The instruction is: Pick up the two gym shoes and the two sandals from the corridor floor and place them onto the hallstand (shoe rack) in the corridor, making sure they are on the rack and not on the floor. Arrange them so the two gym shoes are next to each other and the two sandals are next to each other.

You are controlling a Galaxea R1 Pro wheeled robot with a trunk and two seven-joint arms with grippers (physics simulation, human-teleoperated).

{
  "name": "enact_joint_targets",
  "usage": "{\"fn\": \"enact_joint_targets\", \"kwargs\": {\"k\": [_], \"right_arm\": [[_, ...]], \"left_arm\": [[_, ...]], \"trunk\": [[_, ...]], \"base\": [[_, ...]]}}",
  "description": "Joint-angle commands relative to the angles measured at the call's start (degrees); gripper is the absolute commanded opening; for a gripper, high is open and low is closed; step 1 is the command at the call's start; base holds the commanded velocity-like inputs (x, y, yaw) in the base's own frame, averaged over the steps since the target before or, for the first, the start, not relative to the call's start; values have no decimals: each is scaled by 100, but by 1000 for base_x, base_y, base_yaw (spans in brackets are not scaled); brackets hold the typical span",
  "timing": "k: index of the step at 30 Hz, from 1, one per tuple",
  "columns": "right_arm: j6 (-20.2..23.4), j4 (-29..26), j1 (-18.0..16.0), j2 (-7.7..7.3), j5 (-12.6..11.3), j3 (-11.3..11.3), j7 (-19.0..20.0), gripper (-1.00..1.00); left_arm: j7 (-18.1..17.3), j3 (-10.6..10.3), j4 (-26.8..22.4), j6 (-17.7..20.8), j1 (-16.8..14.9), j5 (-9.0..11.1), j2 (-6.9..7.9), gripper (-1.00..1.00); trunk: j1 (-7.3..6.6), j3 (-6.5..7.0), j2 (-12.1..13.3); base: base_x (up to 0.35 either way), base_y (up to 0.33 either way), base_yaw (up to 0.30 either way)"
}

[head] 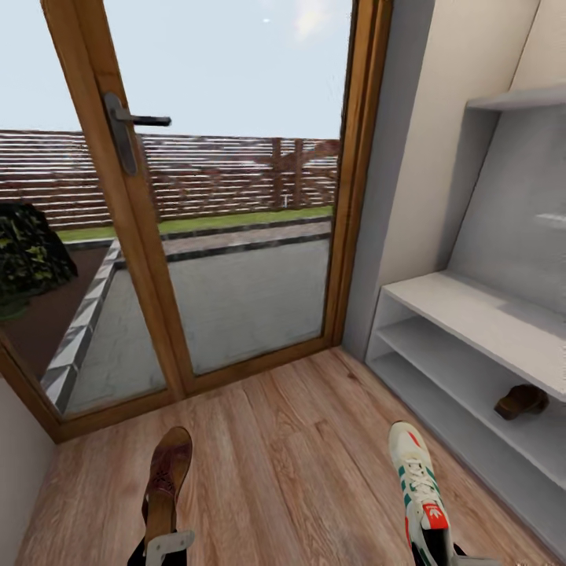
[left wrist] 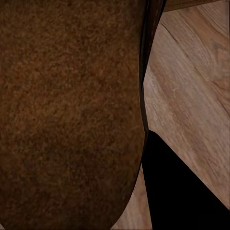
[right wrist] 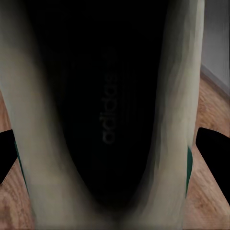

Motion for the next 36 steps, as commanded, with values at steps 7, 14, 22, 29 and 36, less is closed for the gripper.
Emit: {"fn": "enact_joint_targets", "kwargs": {"k": [7, 14, 22, 29, 36], "right_arm": [[-18, 2, -5, 5, 30, -37, 41, -100], [-18, 2, -5, 5, 30, -37, 41, -100], [-18, 2, -5, 5, 30, -34, 41, -100], [-18, 2, -5, 5, 30, -37, 41, -100], [-18, 2, -5, 5, 30, -37, 41, -100]], "left_arm": [[15, 11, 1, -12, -4, -28, -3, -100], [15, 11, 4, -11, -4, -28, -3, -100], [15, 11, 5, -12, -4, -28, -3, -100], [15, 11, 5, -9, -3, -28, -3, -100], [13, 11, 5, -11, -5, -28, -3, -100]], "trunk": [[0, -5, -2], [0, -5, -2], [0, -5, -2], [0, -5, -2], [0, -5, -2]], "base": [[145, 304, -262], [109, 304, -262], [24, 70, -262], [2, 4, -262], [0, 0, -262]]}}
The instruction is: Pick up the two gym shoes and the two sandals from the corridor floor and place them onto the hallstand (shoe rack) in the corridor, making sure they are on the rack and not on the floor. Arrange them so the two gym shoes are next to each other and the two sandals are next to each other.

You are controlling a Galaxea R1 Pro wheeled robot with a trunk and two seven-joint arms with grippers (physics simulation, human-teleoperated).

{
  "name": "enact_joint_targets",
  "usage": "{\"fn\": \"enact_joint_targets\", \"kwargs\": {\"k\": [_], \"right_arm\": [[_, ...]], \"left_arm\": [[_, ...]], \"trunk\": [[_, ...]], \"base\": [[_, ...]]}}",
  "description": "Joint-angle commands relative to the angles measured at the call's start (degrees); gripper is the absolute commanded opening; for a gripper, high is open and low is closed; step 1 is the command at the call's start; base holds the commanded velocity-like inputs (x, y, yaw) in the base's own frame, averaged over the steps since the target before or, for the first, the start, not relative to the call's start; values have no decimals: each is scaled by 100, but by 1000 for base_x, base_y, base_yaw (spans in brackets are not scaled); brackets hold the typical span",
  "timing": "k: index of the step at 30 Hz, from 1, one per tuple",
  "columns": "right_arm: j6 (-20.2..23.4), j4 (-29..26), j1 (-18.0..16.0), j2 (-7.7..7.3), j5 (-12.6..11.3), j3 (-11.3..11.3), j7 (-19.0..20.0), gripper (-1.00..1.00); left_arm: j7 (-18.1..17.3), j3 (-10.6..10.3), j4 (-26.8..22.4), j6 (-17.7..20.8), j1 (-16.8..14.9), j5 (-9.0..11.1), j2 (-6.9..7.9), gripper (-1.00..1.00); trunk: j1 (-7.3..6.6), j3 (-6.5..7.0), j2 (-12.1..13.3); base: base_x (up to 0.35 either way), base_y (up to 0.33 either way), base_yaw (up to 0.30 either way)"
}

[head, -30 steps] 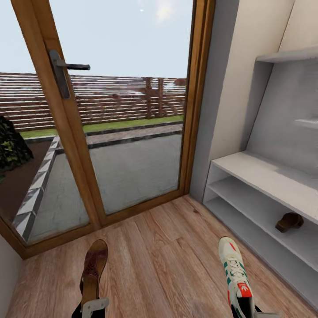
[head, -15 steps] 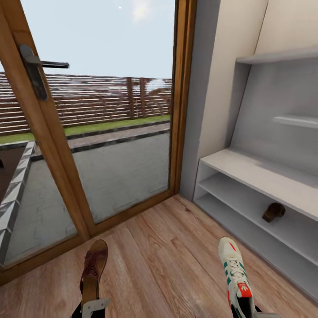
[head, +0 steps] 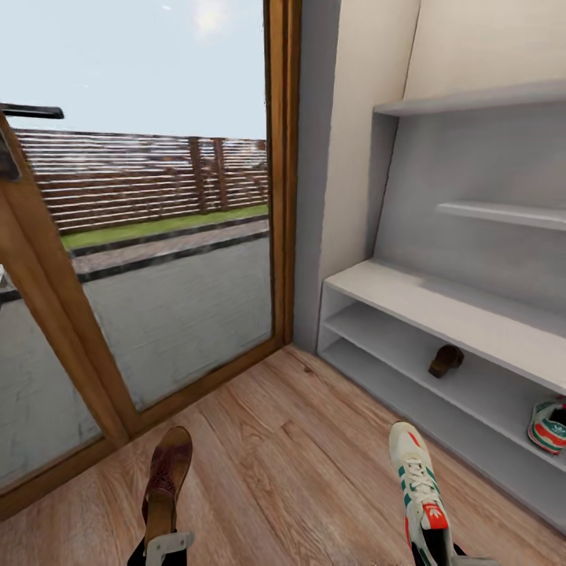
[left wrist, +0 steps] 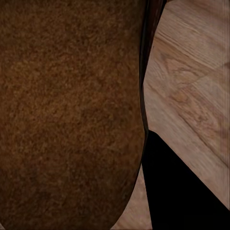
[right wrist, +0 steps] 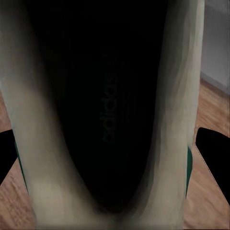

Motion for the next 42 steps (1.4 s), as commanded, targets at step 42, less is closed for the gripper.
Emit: {"fn": "enact_joint_targets", "kwargs": {"k": [42], "right_arm": [[-19, 5, -6, 5, 26, -35, 39, -100]], "left_arm": [[13, 14, 0, -12, 1, -30, -4, -100]], "trunk": [[-1, -5, -2]], "base": [[113, 219, -262]]}}
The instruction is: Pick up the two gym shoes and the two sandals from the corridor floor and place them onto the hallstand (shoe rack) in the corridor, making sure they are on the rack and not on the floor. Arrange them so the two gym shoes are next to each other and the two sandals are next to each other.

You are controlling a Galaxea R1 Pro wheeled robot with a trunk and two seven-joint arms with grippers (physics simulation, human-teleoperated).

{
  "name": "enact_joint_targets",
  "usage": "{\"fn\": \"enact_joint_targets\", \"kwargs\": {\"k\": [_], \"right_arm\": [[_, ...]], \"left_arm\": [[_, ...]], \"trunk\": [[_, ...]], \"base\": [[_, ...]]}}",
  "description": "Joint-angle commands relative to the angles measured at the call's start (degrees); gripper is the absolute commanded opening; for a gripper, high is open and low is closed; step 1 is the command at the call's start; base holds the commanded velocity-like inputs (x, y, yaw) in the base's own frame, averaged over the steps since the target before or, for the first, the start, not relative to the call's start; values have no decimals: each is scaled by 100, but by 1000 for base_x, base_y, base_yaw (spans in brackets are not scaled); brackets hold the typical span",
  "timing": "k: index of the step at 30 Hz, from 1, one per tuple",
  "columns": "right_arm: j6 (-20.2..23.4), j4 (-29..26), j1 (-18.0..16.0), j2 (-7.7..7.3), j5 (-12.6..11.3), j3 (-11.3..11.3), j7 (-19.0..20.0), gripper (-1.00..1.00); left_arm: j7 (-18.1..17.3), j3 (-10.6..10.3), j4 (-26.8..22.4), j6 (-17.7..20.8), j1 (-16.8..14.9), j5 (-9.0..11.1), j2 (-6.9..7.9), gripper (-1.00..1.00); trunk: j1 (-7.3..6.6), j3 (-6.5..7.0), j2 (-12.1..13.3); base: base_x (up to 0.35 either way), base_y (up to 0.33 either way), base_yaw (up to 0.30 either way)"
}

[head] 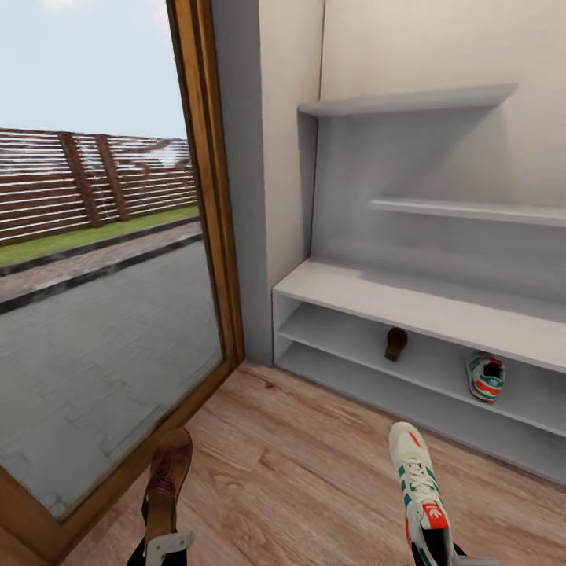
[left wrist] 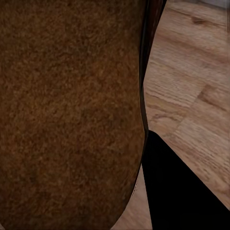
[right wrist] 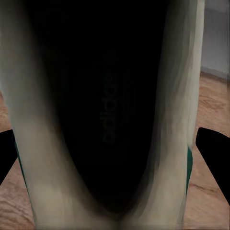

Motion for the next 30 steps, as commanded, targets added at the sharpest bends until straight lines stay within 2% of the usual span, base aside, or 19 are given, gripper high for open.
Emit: {"fn": "enact_joint_targets", "kwargs": {"k": [1, 19, 30], "right_arm": [[-18, 2, -5, 5, 30, -37, 41, -100], [-18, -3, -5, 5, 27, -37, 41, -100], [-18, -1, -5, -12, 27, -36, 41, -100]], "left_arm": [[15, 12, 3, -12, -2, -28, -4, -100], [11, 7, 3, -12, 2, -28, -6, -100], [13, 11, 3, -12, 0, -28, -11, -100]], "trunk": [[-1, -5, -2], [-1, -5, -2], [-1, -5, -2]], "base": [[4, 213, -262], [2, 27, -262], [154, 119, -262]]}}
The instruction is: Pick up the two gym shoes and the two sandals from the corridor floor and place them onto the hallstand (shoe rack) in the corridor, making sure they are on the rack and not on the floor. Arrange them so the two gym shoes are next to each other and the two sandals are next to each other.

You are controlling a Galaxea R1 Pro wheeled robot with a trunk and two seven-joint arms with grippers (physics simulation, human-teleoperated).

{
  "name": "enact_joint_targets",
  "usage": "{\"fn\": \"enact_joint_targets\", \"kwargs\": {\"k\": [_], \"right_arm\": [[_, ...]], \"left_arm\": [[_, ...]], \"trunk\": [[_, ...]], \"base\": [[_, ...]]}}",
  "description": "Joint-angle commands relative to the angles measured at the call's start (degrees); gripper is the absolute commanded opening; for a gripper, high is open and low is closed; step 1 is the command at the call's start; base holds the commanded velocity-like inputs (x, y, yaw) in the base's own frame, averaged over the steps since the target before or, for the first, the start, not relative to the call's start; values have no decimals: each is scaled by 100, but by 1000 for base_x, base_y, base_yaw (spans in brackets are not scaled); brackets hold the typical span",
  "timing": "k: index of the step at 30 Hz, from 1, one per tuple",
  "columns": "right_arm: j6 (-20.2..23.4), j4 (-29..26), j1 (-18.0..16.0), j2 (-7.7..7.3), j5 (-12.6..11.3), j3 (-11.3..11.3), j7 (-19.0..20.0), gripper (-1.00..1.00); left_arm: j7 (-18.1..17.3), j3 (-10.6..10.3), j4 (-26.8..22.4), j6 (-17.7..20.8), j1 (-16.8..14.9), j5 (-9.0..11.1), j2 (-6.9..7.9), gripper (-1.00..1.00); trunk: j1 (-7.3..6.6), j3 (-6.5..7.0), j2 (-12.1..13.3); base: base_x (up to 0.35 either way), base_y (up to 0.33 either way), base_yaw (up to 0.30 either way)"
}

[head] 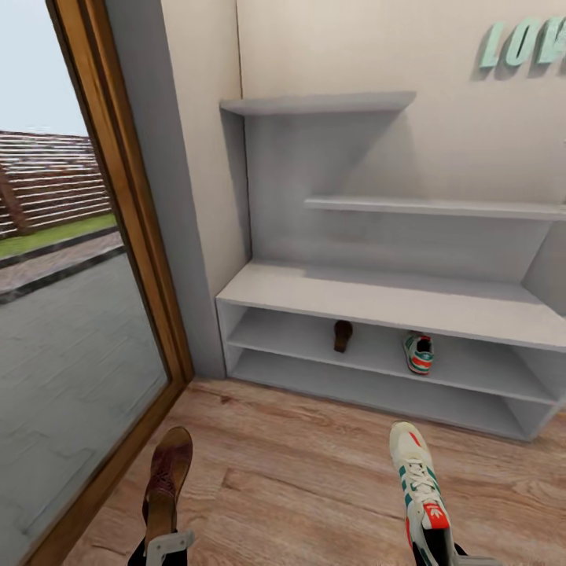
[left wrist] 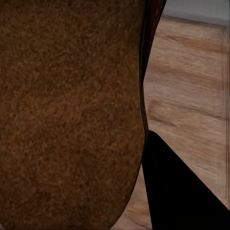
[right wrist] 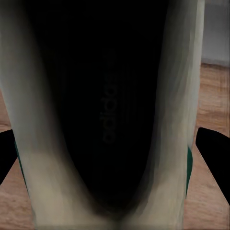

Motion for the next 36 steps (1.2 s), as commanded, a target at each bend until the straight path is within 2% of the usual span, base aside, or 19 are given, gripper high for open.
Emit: {"fn": "enact_joint_targets", "kwargs": {"k": [1, 21, 27, 36], "right_arm": [[-19, 6, -6, 0, 31, -34, 40, -100], [-19, 8, -6, -3, 33, -35, 40, -100], [-19, 8, -6, -5, 30, -35, 40, -100], [-19, 2, -6, 11, 25, -35, 40, -100]], "left_arm": [[15, 12, 0, -11, 0, -30, -2, -100], [13, 13, 0, -11, -3, -30, -3, -100], [16, 14, 0, -11, 0, -30, -2, -100], [15, 12, 0, -11, -2, -30, 1, -100]], "trunk": [[-1, -5, -2], [-1, -5, -2], [-1, -5, -2], [-1, -5, -2]], "base": [[20, 17, -262], [3, 2, -262], [183, 172, -258], [19, 18, -41]]}}
